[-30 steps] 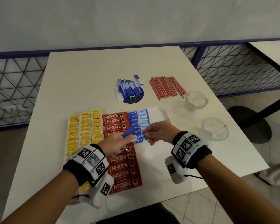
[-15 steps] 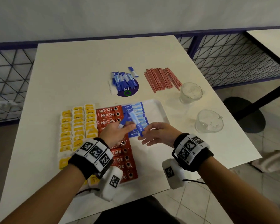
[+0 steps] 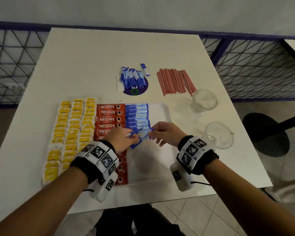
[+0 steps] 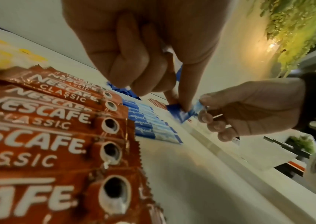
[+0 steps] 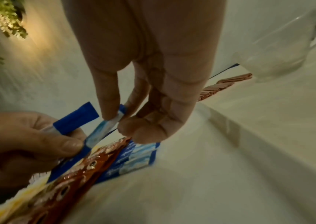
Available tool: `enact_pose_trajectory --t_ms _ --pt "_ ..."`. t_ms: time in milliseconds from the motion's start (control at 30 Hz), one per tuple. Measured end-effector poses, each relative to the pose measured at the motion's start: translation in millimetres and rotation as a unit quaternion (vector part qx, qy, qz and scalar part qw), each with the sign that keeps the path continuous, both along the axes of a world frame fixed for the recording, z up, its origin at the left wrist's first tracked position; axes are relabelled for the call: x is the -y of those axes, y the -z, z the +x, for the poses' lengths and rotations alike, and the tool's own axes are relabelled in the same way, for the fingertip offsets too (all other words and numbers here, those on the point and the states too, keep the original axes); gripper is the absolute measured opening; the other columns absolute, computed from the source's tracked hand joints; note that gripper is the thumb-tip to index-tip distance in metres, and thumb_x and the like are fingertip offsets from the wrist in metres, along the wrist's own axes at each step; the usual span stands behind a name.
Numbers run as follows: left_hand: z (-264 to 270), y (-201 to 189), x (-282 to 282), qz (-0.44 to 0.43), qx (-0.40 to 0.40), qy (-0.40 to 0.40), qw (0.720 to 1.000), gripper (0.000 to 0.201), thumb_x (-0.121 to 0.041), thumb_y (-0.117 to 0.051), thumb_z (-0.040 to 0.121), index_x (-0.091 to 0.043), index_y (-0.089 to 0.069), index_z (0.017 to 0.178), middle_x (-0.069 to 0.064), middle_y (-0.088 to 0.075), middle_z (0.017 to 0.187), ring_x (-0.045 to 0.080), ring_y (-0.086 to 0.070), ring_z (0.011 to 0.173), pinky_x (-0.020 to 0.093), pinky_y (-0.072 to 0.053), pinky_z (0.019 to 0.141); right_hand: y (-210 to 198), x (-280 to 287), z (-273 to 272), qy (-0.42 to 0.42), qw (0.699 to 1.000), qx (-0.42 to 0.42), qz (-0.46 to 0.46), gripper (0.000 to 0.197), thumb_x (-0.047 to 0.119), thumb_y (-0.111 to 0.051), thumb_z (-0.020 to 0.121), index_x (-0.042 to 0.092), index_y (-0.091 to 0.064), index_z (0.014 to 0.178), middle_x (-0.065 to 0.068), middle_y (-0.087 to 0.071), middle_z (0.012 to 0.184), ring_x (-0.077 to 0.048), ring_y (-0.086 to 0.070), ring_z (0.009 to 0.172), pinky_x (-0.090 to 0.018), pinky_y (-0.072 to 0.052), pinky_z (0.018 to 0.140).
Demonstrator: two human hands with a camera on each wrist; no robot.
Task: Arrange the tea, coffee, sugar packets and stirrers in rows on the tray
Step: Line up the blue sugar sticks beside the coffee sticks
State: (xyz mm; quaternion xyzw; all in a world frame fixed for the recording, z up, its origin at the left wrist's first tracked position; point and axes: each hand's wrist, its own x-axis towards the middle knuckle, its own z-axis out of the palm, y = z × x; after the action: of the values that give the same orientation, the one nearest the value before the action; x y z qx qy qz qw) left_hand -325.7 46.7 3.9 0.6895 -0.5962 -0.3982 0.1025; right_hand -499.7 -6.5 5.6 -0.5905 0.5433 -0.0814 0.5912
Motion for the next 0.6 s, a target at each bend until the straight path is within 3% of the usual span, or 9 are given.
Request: enact_pose_trajectory --t_ms 100,200,333,400,467,600 --pt "-4.9 1.9 -0.3 0.005 0.04 0.007 0.999 0.022 -0.028 -0.057 0.091 -0.01 -0.068 0.098 0.011 -0.067 0.101 0.024 -0.06 0.094 0.029 -0.04 0.071 6.2 3.2 -3.5 -0.09 0.992 -0.093 -0.01 0.004 0.014 -0.059 0.088 0.012 -0.058 0.086 0.002 -0.053 0.065 -0.009 -0.049 0.054 -0.016 -0.043 0.048" --pt "-5.6 6.0 0.0 0.015 0.07 0.01 0.997 0.021 -0.028 -0.054 0.092 -0.014 -0.067 0.101 0.006 -0.066 0.102 0.021 -0.059 0.094 0.023 -0.035 0.068 14.0 5.9 -5.3 -0.158 0.976 -0.153 -0.013 0.02 0.014 -0.058 0.088 0.008 -0.064 0.106 0.005 -0.054 0.065 -0.008 -0.05 0.056 -0.013 -0.044 0.046" --pt "-2.3 13.0 -2.5 0.038 0.083 -0.009 0.996 0.017 -0.027 -0.051 0.092 -0.019 -0.063 0.102 -0.006 -0.063 0.1 0.015 -0.057 0.09 0.027 -0.043 0.078 21.7 6.9 -5.0 -0.162 0.972 -0.168 0.02 0.024 0.014 -0.059 0.087 0.001 -0.066 0.106 0.0 -0.056 0.062 -0.012 -0.053 0.053 -0.015 -0.047 0.047" --pt "-3.7 13.9 -4.2 0.038 0.112 0.0 0.993 0.014 -0.03 -0.051 0.093 -0.024 -0.059 0.103 -0.011 -0.054 0.091 0.01 -0.052 0.084 0.024 -0.04 0.075 22.1 8.6 -3.8 -0.15 0.974 -0.168 0.036 0.024 0.013 -0.061 0.086 -0.001 -0.066 0.105 -0.003 -0.057 0.061 -0.011 -0.054 0.046 -0.018 -0.048 0.048" --pt "-5.9 13.3 -5.8 0.037 0.154 0.023 0.987 0.009 -0.035 -0.052 0.092 -0.027 -0.054 0.097 -0.01 -0.053 0.088 0.009 -0.051 0.082 0.023 -0.039 0.073 23.2 10.4 -2.1 -0.139 0.975 -0.17 0.042 0.023 0.011 -0.062 0.085 -0.002 -0.067 0.103 -0.003 -0.055 0.059 -0.006 -0.051 0.035 -0.017 -0.047 0.044" --pt "-8.7 10.3 -3.2 0.038 0.21 0.061 0.975 0.015 -0.04 -0.051 0.091 -0.028 -0.043 0.092 -0.009 -0.051 0.088 0.012 -0.053 0.084 0.024 -0.04 0.071 22.6 14.8 2.0 -0.132 0.97 -0.196 0.051 0.025 0.015 -0.066 0.083 -0.002 -0.068 0.101 -0.004 -0.055 0.056 -0.01 -0.051 0.037 -0.018 -0.046 0.041"
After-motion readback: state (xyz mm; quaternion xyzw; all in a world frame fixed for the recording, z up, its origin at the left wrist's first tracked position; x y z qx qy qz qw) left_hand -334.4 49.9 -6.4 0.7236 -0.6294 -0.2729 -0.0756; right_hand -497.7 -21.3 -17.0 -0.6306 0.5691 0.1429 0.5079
